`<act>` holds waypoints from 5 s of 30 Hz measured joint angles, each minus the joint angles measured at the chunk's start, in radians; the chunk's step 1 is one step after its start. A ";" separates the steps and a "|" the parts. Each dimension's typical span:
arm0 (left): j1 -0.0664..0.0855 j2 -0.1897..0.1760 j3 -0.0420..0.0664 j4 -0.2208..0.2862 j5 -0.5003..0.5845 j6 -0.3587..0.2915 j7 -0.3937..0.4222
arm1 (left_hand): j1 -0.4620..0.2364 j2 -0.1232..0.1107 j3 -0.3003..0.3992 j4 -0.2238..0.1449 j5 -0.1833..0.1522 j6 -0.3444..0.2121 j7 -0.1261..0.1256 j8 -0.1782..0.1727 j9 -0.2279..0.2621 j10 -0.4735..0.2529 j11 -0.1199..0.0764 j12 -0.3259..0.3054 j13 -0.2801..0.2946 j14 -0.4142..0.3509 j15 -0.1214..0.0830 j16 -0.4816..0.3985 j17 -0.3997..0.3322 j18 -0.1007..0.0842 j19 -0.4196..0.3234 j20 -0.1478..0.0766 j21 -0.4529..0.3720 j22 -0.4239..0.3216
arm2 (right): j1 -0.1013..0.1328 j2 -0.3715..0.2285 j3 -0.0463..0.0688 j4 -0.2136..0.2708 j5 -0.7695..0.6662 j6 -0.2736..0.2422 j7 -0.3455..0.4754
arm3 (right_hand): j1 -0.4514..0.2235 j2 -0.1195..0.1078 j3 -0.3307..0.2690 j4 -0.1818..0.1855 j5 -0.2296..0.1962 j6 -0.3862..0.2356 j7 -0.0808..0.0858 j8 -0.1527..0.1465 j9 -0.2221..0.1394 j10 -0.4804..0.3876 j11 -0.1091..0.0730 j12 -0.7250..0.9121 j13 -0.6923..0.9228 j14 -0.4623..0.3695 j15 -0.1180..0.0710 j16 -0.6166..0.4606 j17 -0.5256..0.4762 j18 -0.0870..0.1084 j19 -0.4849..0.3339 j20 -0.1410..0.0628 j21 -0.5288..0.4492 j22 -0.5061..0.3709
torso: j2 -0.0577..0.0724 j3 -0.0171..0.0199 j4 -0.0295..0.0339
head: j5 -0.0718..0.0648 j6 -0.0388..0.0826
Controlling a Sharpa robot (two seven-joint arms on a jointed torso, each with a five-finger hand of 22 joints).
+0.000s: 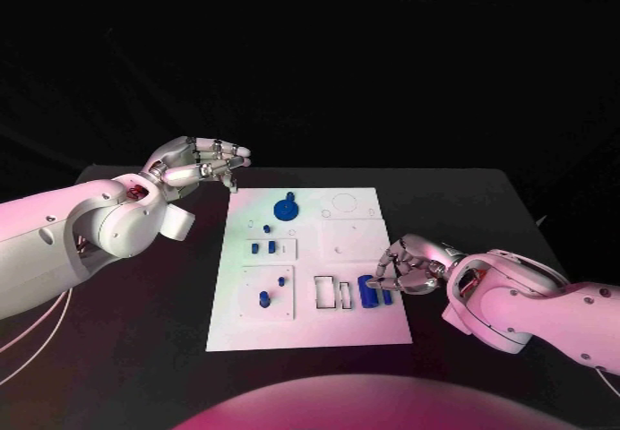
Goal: Assemble the parts on the task board
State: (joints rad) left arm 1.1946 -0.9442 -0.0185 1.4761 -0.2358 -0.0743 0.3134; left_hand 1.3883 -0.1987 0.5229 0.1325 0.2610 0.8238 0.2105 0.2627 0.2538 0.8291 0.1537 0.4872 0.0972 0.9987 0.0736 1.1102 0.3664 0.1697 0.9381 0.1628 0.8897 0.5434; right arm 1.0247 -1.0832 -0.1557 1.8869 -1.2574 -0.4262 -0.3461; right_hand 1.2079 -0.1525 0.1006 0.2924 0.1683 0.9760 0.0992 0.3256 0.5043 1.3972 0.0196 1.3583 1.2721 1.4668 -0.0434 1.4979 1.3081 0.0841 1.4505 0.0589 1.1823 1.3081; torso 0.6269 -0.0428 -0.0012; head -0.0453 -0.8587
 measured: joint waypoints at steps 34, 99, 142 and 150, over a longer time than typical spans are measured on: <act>0.000 -0.006 0.000 0.006 0.000 0.007 -0.003 | 0.000 0.000 0.000 0.000 0.000 0.000 0.000 0.000 0.000 0.000 0.000 0.000 0.000 0.000 0.000 0.000 0.000 0.000 0.000 0.000 0.000 0.000 | -0.041 0.085 0.000 -0.021 -0.201 0.053 -0.112 | -0.018 0.018 -0.154 0.003 0.004 0.005 -0.012 0.057 0.039 0.001 -0.006 -0.012 0.001 0.000 -0.007 0.000 0.000 0.000 0.003 -0.004 0.000 -0.001 | 0.001 0.0032 0.0000 | 0.010 -0.010; 0.000 -0.002 0.000 0.008 -0.013 0.037 -0.008 | 0.013 -0.003 -0.003 -0.011 0.000 -0.005 -0.002 0.004 -0.002 -0.007 0.000 0.004 -0.001 -0.007 0.000 0.000 0.001 0.000 0.000 0.000 0.000 0.000 | -0.025 0.096 0.003 0.027 -0.197 -0.172 -0.091 | 0.180 0.061 -0.060 -0.014 0.010 0.009 -0.008 0.072 -0.064 0.038 -0.034 -0.001 0.036 0.000 -0.029 0.038 -0.001 -0.015 0.018 -0.018 0.075 0.000 | -0.001 0.0025 0.0026 | 0.012 -0.002; 0.000 -0.002 0.000 0.010 -0.015 0.039 -0.006 | 0.017 0.001 0.000 -0.014 0.000 -0.012 -0.002 0.004 -0.002 -0.011 0.004 0.006 -0.002 -0.007 0.000 0.000 0.001 0.000 0.000 0.000 0.000 0.001 | -0.028 0.236 0.003 -0.060 0.008 -0.039 -0.134 | -0.018 0.047 -0.047 0.000 0.010 0.042 -0.006 0.108 0.021 0.064 -0.036 0.057 0.035 0.000 -0.028 0.047 0.000 -0.031 0.018 -0.025 0.139 0.000 | 0.001 0.0023 0.0007 | 0.027 -0.014; 0.000 -0.002 0.000 0.009 -0.015 0.040 -0.007 | 0.017 0.001 0.000 -0.014 0.000 -0.012 -0.002 0.004 -0.002 -0.010 0.004 0.007 -0.002 -0.007 0.000 0.000 0.001 0.000 0.000 0.000 0.000 0.001 | -0.028 0.236 0.003 -0.064 0.005 -0.024 -0.141 | -0.079 0.018 -0.050 0.003 0.010 0.083 -0.047 0.119 0.022 0.068 -0.039 0.057 0.035 -0.004 -0.032 0.047 0.000 -0.031 0.018 -0.025 0.142 0.000 | 0.000 0.0026 0.0003 | 0.027 -0.014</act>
State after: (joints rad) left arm 1.1946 -0.9461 -0.0184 1.4852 -0.2507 -0.0348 0.3066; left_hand 1.4058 -0.1972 0.5229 0.1186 0.2610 0.8115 0.2089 0.2665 0.2514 0.8186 0.1573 0.4946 0.0956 0.9915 0.0735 1.1102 0.3670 0.1697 0.9381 0.1628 0.8898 0.5445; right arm 0.9968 -0.8473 -0.1523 1.8230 -1.2522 -0.4506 -0.4868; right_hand 1.1292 -0.1342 0.0506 0.2952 0.1781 1.0594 0.0523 0.4450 0.5258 1.4650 -0.0198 1.4153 1.3074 1.4629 -0.0754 1.5453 1.3079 0.0533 1.4681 0.0338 1.3242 1.3078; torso 0.6272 -0.0402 -0.0009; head -0.0179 -0.8728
